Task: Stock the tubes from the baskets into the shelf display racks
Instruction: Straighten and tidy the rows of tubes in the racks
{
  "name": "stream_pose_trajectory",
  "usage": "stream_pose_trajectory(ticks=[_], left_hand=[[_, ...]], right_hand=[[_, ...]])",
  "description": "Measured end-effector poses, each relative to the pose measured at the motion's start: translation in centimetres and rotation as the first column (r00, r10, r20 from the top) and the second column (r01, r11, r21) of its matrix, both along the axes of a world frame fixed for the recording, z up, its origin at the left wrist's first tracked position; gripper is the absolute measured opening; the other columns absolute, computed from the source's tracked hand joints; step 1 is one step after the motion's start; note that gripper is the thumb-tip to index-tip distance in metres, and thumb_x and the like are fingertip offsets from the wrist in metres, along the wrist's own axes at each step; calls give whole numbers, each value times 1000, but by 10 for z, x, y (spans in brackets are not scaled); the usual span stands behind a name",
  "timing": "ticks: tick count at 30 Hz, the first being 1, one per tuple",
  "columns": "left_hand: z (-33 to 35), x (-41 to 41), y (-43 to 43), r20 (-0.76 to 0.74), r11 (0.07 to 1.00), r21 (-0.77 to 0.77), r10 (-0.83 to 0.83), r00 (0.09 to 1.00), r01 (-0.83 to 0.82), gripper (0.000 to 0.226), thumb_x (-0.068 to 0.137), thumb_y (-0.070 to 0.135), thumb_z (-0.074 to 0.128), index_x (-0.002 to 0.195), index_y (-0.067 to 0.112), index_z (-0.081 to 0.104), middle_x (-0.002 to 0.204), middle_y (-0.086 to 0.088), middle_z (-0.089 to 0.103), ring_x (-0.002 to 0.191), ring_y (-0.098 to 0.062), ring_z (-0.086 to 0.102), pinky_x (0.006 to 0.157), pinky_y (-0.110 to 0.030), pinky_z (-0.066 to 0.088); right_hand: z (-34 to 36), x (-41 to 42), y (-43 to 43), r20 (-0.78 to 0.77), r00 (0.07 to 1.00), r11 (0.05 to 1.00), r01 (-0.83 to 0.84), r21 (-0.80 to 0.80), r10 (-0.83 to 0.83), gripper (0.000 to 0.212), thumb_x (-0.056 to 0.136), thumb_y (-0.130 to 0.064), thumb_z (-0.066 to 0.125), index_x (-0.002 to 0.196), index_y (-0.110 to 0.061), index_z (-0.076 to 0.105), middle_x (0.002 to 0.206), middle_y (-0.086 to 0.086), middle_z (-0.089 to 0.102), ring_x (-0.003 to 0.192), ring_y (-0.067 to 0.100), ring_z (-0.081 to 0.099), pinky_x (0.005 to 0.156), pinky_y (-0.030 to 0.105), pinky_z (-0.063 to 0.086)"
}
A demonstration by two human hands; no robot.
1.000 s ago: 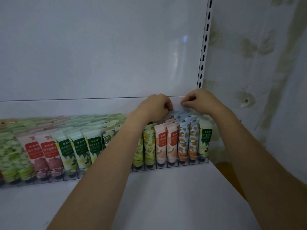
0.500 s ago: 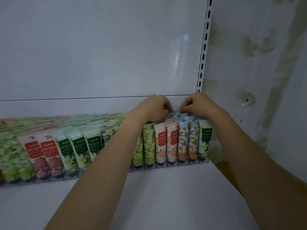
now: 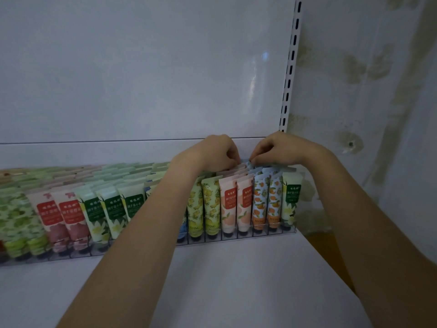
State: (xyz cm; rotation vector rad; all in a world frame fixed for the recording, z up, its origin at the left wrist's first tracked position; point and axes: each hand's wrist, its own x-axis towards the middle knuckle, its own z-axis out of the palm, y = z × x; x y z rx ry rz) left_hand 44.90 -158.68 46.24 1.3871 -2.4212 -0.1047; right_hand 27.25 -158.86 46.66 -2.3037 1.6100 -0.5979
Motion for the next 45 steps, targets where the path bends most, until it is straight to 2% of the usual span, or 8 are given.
stream_pose_trajectory(ticks=[7, 16, 23, 31, 34, 38, 41, 45], left_hand=[[1, 1, 2, -2, 999, 36, 1, 1000, -1, 20, 90, 15, 53, 104, 16, 68, 107, 0, 67, 87, -11, 54, 77, -23, 41], [1, 2, 1, -10, 999, 39, 5, 1000, -5, 20, 89, 15, 53, 101, 18, 69, 103, 1, 67, 84, -11, 55, 74, -24, 41], [1, 1, 0, 3, 1000, 27, 3, 1000, -3, 20, 90, 15, 53, 102, 17, 69, 106, 0, 67, 85, -12, 54, 75, -24, 41], [1, 1, 0, 7, 1000, 17, -9, 1000, 9, 24, 90, 13, 52, 107, 17, 68, 109, 0, 67, 85, -10, 53, 75, -22, 39], [1, -2, 1, -12, 999, -21, -24, 1000, 24, 25, 90, 12, 51, 109, 17, 67, 112, 0, 65, 85, -9, 50, 76, -21, 38], [0, -10, 8, -49, 990, -114, -92, 995, 86, 24, 91, 13, 50, 107, 18, 66, 106, 3, 61, 77, -5, 46, 71, -15, 35], [1, -17, 17, -62, 975, -143, -183, 981, 173, 21, 90, 17, 51, 103, 21, 67, 92, 11, 57, 70, 4, 47, 59, -7, 33], [1, -24, 27, -38, 957, -159, -252, 967, 243, 19, 90, 21, 53, 101, 21, 69, 87, 13, 57, 69, 7, 48, 56, -2, 35]], right_hand=[[-3, 3, -1, -20, 1000, 1000, -21, 10, 21, 4, 80, -32, 69, 79, -33, 65, 91, -10, 64, 86, 7, 59, 71, 24, 47], [-3, 13, 2, -41, 999, 1000, 25, -12, -26, 8, 81, -30, 68, 75, -25, 64, 83, -10, 63, 80, 8, 58, 69, 25, 45], [-4, 11, 5, -16, 999, 999, 48, -14, -49, 11, 80, -31, 69, 73, -24, 65, 81, -9, 64, 75, 5, 56, 59, 21, 41], [10, -1, 13, 43, 998, 995, 57, -79, -54, 2, 85, -25, 65, 86, -24, 66, 88, -9, 63, 83, 7, 57, 69, 22, 43], [20, -13, 24, 56, 997, 993, 65, -98, -60, 5, 85, -24, 65, 90, -24, 67, 85, -13, 60, 80, 2, 54, 63, 17, 38], [26, -27, 39, -51, 992, 993, 117, 18, -116, 8, 85, -21, 65, 89, -28, 66, 82, -15, 57, 74, 2, 49, 57, 19, 36], [27, -34, 44, -102, 982, 977, 170, 128, -158, 13, 83, -16, 67, 89, -28, 68, 84, -12, 57, 76, 5, 50, 59, 20, 39], [24, -37, 46, -135, 973, 956, 211, 202, -187, 18, 79, -11, 70, 79, -29, 70, 87, -9, 60, 80, 7, 52, 64, 22, 43]])
